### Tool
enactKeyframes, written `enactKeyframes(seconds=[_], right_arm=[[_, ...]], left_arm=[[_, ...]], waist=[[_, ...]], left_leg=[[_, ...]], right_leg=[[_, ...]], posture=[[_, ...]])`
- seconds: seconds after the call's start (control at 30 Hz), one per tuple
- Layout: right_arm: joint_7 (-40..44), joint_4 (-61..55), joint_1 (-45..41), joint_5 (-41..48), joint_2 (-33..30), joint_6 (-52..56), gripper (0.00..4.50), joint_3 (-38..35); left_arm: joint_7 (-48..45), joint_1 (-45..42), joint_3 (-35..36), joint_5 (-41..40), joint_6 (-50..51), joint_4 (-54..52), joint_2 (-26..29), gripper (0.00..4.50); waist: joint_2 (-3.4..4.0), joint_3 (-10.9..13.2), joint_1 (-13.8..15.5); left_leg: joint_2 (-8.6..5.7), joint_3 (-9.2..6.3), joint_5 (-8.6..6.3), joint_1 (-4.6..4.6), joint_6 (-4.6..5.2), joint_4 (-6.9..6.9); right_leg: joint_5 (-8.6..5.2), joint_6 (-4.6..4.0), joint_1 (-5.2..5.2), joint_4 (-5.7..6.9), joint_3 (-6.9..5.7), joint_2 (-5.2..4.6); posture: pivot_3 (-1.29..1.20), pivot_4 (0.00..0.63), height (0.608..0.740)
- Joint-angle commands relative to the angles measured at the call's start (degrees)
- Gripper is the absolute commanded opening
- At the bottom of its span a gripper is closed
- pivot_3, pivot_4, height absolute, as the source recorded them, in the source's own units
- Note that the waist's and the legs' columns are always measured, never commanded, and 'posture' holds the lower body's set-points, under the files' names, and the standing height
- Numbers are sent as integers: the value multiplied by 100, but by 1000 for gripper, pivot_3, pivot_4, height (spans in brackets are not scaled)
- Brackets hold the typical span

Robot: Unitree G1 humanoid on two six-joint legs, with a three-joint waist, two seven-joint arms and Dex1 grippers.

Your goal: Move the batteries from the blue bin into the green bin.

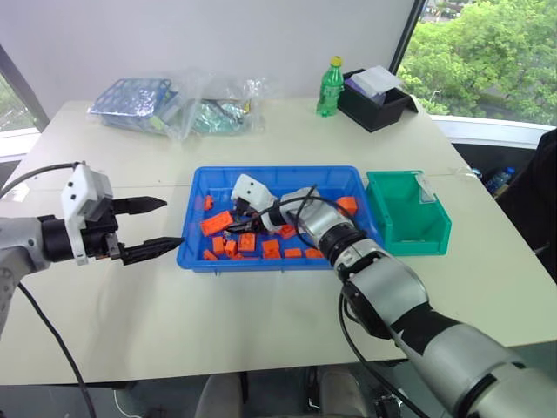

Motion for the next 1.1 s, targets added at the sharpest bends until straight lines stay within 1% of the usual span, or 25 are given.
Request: enactKeyframes(seconds=[0.03,0.27,0.37,0.47,0.6,0.67,0.8,0.87,0.97,1.0,1.03,1.1], right_arm=[[170,-276,-193,119,63,37,1611,-178],[-88,-220,-286,157,138,102,1611,-408],[-296,-163,-346,173,208,145,762,-508],[-371,-127,-360,162,251,166,762,-569],[-784,-37,-386,53,263,42,762,-595],[-850,-43,-421,26,192,42,762,-596],[-521,-293,-438,13,-57,152,762,-525],[-46,-618,-335,67,-224,365,762,-460],[410,-1067,-54,-7,-351,463,1486,-224],[454,-1181,56,-61,-364,402,2013,-134],[452,-1241,139,-90,-357,359,2439,-78],[378,-1253,215,-116,-324,336,2439,-33]], left_arm=[[-13,-62,48,-9,-134,-35,-11,4500],[-1,-148,-47,25,-207,16,-37,4500],[7,-183,-62,49,-230,39,-37,4500],[15,-199,-57,56,-226,35,-37,4500],[28,-235,-61,53,-203,29,-38,4500],[41,-250,-64,40,-183,8,-40,4500],[54,-260,-75,19,-155,-16,-45,4500],[36,-268,-86,23,-158,7,-36,4500],[-3,-306,-129,26,-164,57,-26,4500],[-22,-324,-158,19,-158,64,-25,4500],[-52,-352,-202,27,-171,78,-17,4500],[-83,-416,-264,37,-181,111,-7,4500]], waist=[[0,0,1],[0,0,-1],[0,0,-2],[0,0,-3],[0,0,0],[0,0,11],[0,0,16],[0,0,10],[-1,-1,-4],[-1,-1,-5],[-2,-1,-4],[-2,-1,-9]], left_leg=[[0,0,0,0,0,0],[0,-1,0,0,0,0],[0,-1,0,0,0,0],[0,-1,0,0,0,0],[0,-1,0,1,0,-1],[0,-2,0,1,0,0],[0,-2,0,1,0,1],[-1,-2,0,1,0,1],[0,-2,0,0,1,0],[0,-2,0,1,1,-1],[0,-2,0,2,1,-1],[1,-2,0,4,1,-2]], right_leg=[[0,0,0,0,0,0],[0,0,0,0,0,1],[0,0,0,0,1,1],[0,0,-1,0,1,2],[0,0,0,1,1,2],[0,0,-1,0,2,2],[0,0,1,-1,2,2],[0,0,2,-1,3,2],[1,1,16,4,4,2],[0,3,16,6,4,3],[-2,7,16,7,4,3],[-11,20,16,7,4,4]], posture=[[0,150,723],[0,150,723],[0,150,723],[0,150,723],[0,150,723],[0,150,723],[0,150,723],[0,150,723],[0,150,723],[0,150,723],[0,150,723],[0,150,723]])
